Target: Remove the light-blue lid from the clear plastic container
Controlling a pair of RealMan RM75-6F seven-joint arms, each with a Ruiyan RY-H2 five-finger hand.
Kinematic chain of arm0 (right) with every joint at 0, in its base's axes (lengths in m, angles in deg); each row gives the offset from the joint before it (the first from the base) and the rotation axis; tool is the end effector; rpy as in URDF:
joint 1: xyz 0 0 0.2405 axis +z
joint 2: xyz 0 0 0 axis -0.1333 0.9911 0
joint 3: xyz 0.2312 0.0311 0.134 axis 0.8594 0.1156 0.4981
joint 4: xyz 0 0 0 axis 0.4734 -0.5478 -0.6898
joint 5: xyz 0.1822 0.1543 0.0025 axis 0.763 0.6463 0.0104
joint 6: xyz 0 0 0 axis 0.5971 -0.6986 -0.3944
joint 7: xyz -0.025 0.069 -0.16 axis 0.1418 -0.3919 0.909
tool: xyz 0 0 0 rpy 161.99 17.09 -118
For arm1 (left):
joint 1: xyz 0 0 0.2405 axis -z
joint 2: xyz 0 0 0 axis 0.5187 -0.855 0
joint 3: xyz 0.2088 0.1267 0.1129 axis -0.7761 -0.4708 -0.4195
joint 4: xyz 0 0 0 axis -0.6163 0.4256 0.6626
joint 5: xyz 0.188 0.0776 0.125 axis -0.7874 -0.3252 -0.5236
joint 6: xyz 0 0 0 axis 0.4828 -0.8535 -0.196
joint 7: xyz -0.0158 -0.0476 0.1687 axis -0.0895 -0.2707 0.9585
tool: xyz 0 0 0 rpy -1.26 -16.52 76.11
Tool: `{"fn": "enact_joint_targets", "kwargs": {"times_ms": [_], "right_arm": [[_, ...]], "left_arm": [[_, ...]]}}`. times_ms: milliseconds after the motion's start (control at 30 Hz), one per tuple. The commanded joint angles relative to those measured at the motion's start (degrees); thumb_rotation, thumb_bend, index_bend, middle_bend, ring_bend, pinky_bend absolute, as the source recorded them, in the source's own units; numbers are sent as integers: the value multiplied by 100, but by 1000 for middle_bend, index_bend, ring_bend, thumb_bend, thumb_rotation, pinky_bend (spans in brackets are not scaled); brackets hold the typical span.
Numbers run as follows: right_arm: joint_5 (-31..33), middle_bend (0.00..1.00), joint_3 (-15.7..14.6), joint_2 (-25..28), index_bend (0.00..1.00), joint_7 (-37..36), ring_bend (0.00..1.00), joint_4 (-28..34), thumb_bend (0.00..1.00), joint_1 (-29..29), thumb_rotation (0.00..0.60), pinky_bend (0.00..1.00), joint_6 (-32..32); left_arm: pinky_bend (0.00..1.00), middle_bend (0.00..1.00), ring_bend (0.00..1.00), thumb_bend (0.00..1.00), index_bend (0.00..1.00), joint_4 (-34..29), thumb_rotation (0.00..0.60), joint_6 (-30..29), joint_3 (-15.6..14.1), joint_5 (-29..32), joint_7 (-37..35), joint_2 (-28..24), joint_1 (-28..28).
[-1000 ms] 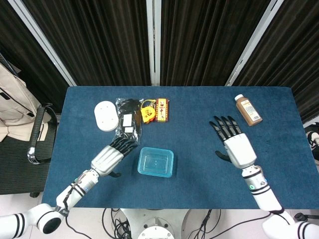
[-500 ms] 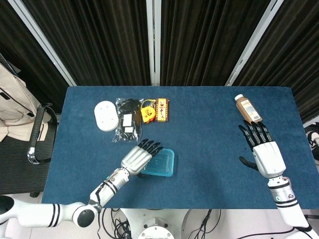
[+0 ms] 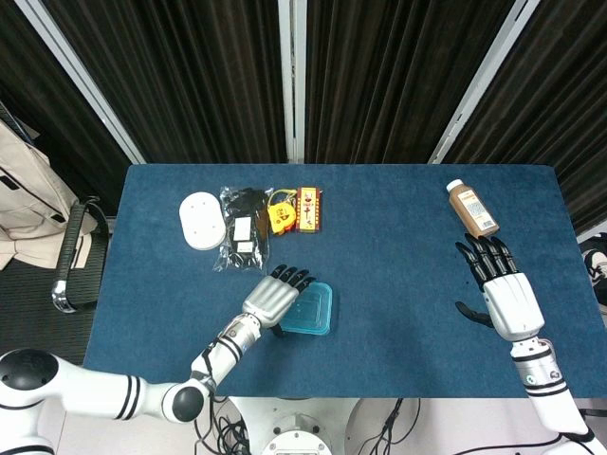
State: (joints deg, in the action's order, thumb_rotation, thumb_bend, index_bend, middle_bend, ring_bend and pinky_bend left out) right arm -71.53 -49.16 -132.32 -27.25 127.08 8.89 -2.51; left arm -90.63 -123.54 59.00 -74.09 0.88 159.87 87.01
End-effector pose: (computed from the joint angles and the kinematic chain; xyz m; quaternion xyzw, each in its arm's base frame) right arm -0.2797 -0.2819 0.0971 0.6519 -0.3076 0.4688 0.5105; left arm -0.0318 0.3266 -0.1171 -0.8242 -0.3684 -0.2887 0.3187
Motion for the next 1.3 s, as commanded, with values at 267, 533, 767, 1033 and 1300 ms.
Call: {"fn": "enact_joint_targets", "kwargs": {"times_ms": [267,533,767,1033,1300], "right_arm": [[-291,0,-126,-255,0,8,0,-107,26,135,600,0,198],[-613,0,-170,-992,0,-202,0,-491,26,437,600,0,402],[-833,0,-174,-1865,0,-504,0,-1027,26,839,600,0,677],[-936,0,-132,-2809,0,-874,0,-1850,69,1179,600,0,736],[-1108,0,-211,-3093,0,-1343,0,-2448,112,1483,600,0,701]], "left_arm": [[0,0,0,0,9,264,600,59,-15,690,-360,-108,283],[147,249,171,0,278,629,600,14,-10,416,-860,111,315],[178,290,191,0,329,876,600,-8,23,515,-1029,304,426],[180,294,196,0,328,1029,600,-124,58,566,-1077,494,541],[171,294,196,0,327,1070,600,-113,45,590,-1213,445,512]]}}
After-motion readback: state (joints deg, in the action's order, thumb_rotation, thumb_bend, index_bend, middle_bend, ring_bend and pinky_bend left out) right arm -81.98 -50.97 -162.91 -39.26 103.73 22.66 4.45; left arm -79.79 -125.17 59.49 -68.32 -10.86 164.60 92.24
